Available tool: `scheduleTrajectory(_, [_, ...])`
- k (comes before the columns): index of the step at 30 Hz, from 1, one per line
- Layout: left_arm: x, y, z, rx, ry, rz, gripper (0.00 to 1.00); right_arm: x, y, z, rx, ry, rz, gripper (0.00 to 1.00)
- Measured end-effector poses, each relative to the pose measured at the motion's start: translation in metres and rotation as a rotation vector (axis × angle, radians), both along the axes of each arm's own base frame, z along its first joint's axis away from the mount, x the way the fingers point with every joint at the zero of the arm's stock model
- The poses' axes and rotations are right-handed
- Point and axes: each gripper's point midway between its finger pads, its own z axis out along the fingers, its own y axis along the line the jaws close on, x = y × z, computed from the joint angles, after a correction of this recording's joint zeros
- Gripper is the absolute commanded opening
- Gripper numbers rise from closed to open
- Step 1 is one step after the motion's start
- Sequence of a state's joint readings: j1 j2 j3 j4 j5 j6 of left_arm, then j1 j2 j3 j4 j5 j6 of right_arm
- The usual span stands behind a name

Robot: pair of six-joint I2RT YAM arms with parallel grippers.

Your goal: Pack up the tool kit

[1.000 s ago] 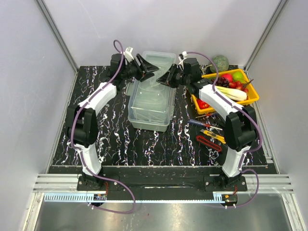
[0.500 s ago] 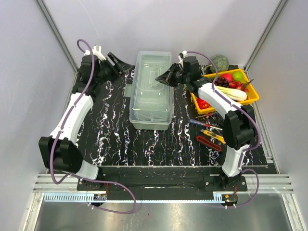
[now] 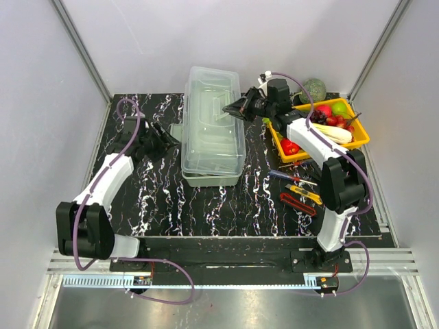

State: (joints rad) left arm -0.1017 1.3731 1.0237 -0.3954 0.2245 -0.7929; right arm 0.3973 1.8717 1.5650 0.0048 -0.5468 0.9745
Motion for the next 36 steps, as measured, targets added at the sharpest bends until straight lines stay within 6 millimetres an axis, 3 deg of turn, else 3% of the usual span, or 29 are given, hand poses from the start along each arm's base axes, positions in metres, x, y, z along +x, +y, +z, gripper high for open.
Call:
scheduleTrajectory(5, [-0.006, 0.002, -0.002, -0.001, -0.018, 0.000, 0.68, -0.004, -0.006, 0.009, 0.067, 0.006, 0.008, 0.00])
scheduleTrajectory(13, [-0.022, 0.003, -0.036, 0.005, 0.066, -0.001, 0.66, -0.004, -0.012, 0.014, 0.151, 0.019, 0.016, 0.00])
scheduleTrajectory(18, [-0.022, 0.001, -0.053, 0.001, 0.096, -0.009, 0.64, -0.004, -0.016, 0.011, 0.181, 0.032, 0.016, 0.00])
scheduleTrajectory(21, [-0.018, -0.005, -0.062, -0.006, 0.106, -0.032, 0.57, -0.005, -0.016, 0.012, 0.194, 0.031, 0.022, 0.00])
scheduleTrajectory(27, [-0.014, -0.017, -0.070, 0.002, 0.106, -0.072, 0.27, -0.005, -0.017, 0.018, 0.222, 0.017, 0.033, 0.00])
scheduleTrajectory(36, [-0.010, -0.005, -0.066, 0.048, 0.111, -0.050, 0.18, -0.009, -0.032, 0.011, 0.254, 0.025, 0.065, 0.00])
